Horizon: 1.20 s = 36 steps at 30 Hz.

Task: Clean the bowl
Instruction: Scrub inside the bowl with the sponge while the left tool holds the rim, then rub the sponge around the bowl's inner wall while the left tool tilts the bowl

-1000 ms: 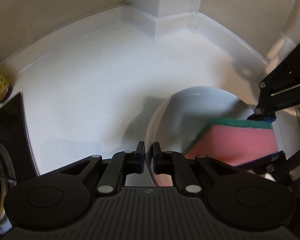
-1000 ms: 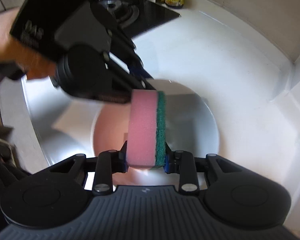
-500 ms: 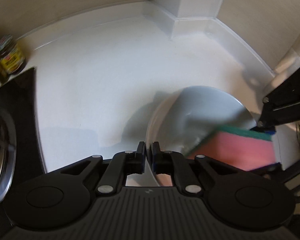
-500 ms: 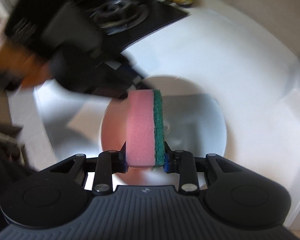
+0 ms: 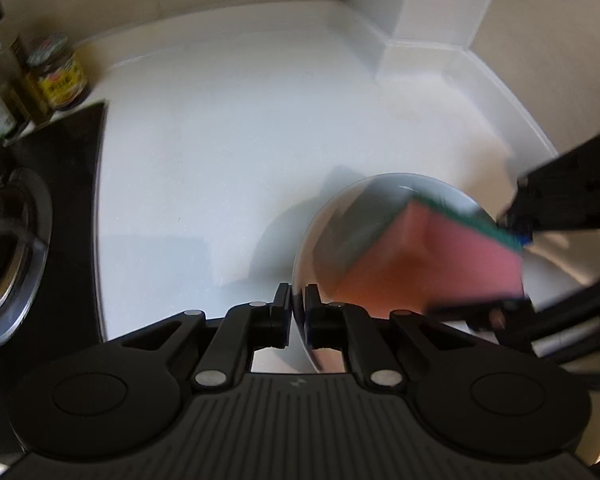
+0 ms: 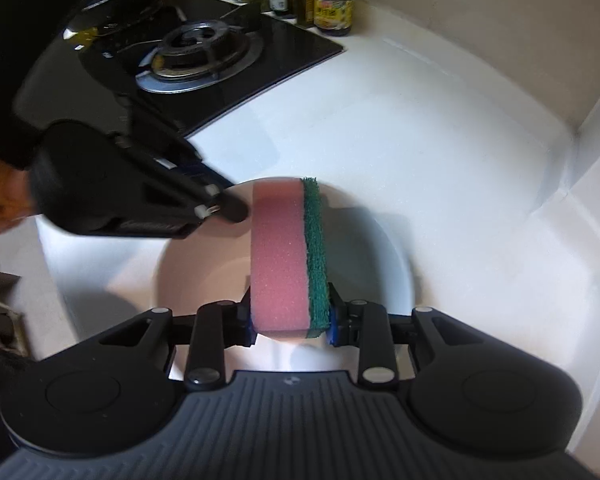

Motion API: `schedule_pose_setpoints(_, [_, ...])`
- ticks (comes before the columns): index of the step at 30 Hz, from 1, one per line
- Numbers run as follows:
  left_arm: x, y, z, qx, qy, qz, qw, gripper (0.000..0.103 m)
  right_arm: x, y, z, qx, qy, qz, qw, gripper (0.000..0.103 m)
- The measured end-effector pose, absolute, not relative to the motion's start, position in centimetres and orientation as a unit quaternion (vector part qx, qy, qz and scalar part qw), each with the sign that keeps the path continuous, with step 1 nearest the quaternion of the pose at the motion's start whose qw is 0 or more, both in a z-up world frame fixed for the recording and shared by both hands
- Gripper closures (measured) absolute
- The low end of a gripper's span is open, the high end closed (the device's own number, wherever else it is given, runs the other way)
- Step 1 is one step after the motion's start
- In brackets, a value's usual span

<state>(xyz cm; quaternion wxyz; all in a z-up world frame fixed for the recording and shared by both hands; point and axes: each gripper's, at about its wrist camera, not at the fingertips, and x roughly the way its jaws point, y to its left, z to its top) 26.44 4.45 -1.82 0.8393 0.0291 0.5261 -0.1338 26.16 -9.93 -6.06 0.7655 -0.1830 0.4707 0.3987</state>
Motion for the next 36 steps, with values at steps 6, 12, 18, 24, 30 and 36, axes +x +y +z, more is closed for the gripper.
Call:
schedule_pose_setpoints(6, [28.1, 3.8, -1.9, 0.075, 0.515, -0.192, 0.832, 0.1, 25.2, -9.3, -6.4, -0.252, 0.468, 0.393, 0.75, 0.076])
schedule_pose_setpoints(12, [28.3, 3.0, -1.8, 0.095, 0.514, -0.195, 0.83, 0.1, 26.0, -8.8, -6.6, -0.188, 0.465, 0.403, 0.766, 0.076])
schedule_pose_setpoints(18, [28.3, 3.6, -2.2, 0.088, 0.51, -0.195, 0.833, 0.1, 25.6, -10.2, -6.0, -0.238, 0.472, 0.375, 0.761, 0.076])
schedule_pose_setpoints(24, [28.1, 3.8, -2.1, 0.093, 0.509, -0.199, 0.832, 0.1, 24.7, -9.0, -5.7, -0.201, 0.468, 0.393, 0.766, 0.076])
schedule_pose_setpoints(30, [28.4, 3.8, -2.2, 0.097, 0.508, -0.207, 0.831, 0.1, 22.7, -10.6, -3.9, -0.242, 0.47, 0.42, 0.738, 0.076])
schedule_pose_setpoints(36, [28.8, 3.0, -2.1, 0.11, 0.504, -0.222, 0.827, 0.1, 19.0, -8.0, -3.2, -0.374, 0.402, 0.463, 0.696, 0.076])
